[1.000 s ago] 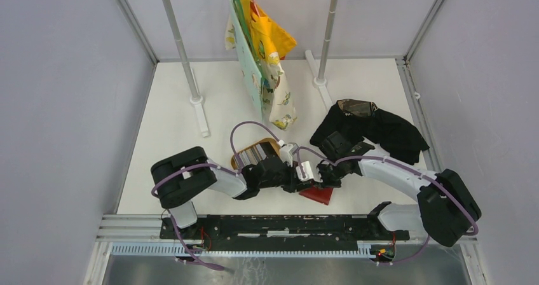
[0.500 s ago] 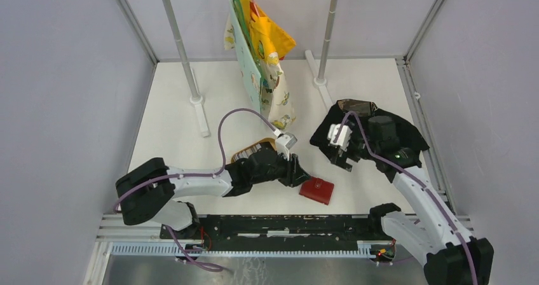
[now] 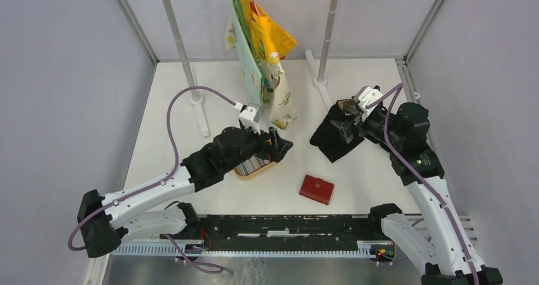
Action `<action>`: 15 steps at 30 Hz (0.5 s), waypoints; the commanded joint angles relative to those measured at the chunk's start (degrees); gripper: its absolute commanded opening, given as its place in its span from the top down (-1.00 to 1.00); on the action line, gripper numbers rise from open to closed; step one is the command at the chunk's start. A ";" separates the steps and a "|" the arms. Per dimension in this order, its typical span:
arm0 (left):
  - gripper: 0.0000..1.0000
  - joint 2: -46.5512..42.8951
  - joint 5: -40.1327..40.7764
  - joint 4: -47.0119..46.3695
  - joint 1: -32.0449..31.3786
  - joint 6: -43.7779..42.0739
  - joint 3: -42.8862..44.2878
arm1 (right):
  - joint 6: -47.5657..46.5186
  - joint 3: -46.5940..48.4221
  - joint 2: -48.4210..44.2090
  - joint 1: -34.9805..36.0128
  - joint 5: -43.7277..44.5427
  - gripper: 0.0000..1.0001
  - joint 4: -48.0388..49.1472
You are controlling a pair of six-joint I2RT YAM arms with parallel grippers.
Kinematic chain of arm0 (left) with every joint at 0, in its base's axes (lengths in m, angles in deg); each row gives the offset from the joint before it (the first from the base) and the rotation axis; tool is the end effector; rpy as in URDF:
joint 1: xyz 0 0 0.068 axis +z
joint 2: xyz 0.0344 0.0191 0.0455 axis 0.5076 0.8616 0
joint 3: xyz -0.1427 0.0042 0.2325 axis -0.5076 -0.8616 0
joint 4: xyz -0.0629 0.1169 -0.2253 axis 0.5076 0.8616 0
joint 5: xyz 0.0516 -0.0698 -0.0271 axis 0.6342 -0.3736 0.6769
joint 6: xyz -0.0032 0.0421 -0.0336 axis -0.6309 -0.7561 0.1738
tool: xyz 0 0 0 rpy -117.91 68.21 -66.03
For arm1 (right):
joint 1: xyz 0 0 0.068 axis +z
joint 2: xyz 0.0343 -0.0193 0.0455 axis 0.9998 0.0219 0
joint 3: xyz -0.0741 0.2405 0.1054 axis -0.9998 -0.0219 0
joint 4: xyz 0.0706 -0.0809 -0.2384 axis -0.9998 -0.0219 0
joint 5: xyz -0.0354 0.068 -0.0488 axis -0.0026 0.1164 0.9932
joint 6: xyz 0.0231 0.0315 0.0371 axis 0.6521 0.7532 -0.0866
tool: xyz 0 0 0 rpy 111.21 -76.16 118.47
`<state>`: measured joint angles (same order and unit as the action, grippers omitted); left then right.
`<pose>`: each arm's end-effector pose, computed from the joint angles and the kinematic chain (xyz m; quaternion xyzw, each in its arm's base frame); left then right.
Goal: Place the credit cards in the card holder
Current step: Reset both arms
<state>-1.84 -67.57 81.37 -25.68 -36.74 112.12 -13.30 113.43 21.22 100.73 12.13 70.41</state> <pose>0.1409 -0.2006 0.3016 0.1383 0.7792 -0.3683 0.4879 0.1632 0.0527 0.3715 -0.3730 0.6644 0.1448 0.6313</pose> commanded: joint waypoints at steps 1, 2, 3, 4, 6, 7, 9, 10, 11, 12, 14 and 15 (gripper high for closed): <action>-0.99 -4.89 5.13 9.54 0.20 -3.60 4.28 | 11.33 -3.03 -0.66 -1.66 -2.78 -0.96 6.40; -0.99 -6.12 5.39 10.04 0.21 -3.43 4.19 | 12.07 -3.51 -0.85 -2.00 -2.78 -0.96 6.86; -0.99 -7.42 5.45 10.24 0.21 -3.19 3.88 | 12.83 -3.72 -0.89 -2.18 -2.70 -0.96 7.19; -0.99 -8.99 5.57 10.34 0.26 -2.82 3.42 | 13.61 -3.91 -1.02 -2.36 -2.38 -0.96 7.45; -0.99 -12.19 5.55 10.33 0.22 -2.31 2.40 | 14.84 -3.93 -1.22 -2.66 -1.75 -0.96 7.74; -0.99 -13.40 5.48 10.47 0.20 -2.24 1.98 | 14.90 -4.02 -1.24 -2.87 -1.64 -0.96 7.90; -0.99 -15.49 5.46 10.48 0.20 -2.15 0.90 | 14.82 -4.26 -1.20 -3.19 -1.64 -0.96 8.01; -0.99 -16.29 5.38 10.38 0.20 -2.08 0.31 | 14.60 -4.51 -1.19 -3.28 -1.92 -0.96 8.15; -0.99 -17.04 5.45 10.35 0.20 -1.99 -0.22 | 14.38 -4.71 -1.21 -3.39 -2.15 -0.96 8.32; -0.99 -17.59 5.38 10.40 0.20 -1.92 -0.62 | 14.37 -4.80 -1.09 -3.45 -2.10 -0.96 8.32; -0.99 -18.38 5.50 10.86 0.20 -1.73 -1.18 | 14.13 -4.89 -1.14 -3.70 -2.37 -0.96 8.37; -0.99 -18.65 5.51 11.14 0.21 -1.58 -1.35 | 13.83 -4.84 -1.13 -3.85 -2.74 -0.96 8.29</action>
<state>-19.54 -62.98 91.62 -25.48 -37.31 111.88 -0.75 108.90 20.76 97.48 10.81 75.35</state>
